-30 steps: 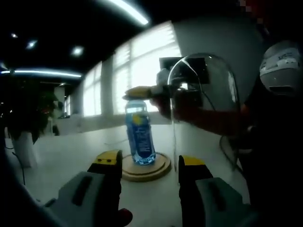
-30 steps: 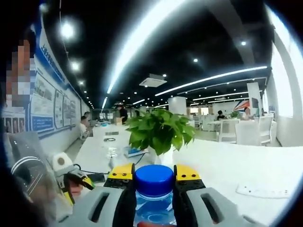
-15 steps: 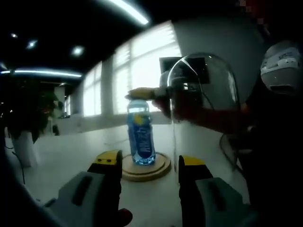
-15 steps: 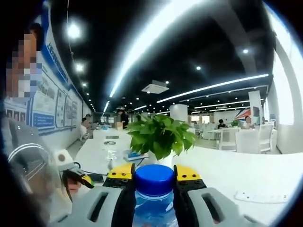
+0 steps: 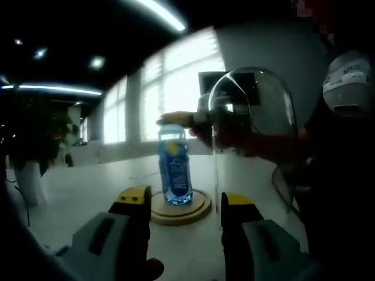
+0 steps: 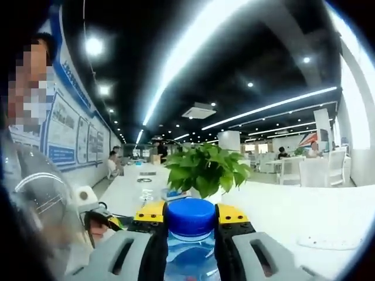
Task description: Open the cover put in the Mizone put the cover back on
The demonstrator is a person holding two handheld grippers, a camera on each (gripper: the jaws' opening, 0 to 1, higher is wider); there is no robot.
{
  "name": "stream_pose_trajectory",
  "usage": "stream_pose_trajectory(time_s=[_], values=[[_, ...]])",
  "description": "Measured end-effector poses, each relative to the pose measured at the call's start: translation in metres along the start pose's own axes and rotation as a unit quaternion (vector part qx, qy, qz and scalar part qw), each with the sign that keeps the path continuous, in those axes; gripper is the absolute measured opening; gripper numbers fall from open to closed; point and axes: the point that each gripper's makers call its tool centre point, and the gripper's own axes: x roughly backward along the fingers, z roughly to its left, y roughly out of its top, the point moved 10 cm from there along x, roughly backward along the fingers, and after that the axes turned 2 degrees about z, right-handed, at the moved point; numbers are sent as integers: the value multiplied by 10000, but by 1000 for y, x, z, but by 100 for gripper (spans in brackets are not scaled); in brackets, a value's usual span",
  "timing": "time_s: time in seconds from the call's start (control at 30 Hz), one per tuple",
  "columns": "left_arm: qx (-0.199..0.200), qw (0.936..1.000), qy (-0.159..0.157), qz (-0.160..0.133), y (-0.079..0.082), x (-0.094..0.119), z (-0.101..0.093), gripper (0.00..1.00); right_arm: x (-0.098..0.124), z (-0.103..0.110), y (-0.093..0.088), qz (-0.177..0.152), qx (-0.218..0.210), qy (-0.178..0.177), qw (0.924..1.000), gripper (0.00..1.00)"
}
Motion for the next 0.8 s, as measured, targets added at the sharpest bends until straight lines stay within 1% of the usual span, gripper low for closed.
stream_pose_trajectory(time_s=[0.17, 0.2, 0.23, 0.3, 0.37, 0.57, 0.8], values=[[16, 10000, -11, -19, 0, 0, 0, 39, 3, -1, 0, -38, -137, 13, 9999, 23], [26, 10000, -13, -25, 0, 0, 0, 39, 3, 0, 0, -55, -101, 18, 9999, 23], [30, 10000, -9, -34, 1, 0, 0, 39, 4, 1, 0, -51, 23, -11, 10000, 23], [72, 9999, -46, -110, 2, 1, -1, 39, 5, 3, 1, 13, 182, -26, 9998, 23], [182, 9996, -136, -176, 2, 1, -2, 39, 5, 3, 1, 18, 201, -32, 9998, 23], [144, 9997, -119, -154, 2, 1, -2, 39, 10, 1, 4, -24, 209, -89, 9997, 23], [161, 9997, -113, -141, 2, 0, -2, 39, 9, 1, 1, -4, 164, -78, 9998, 23]])
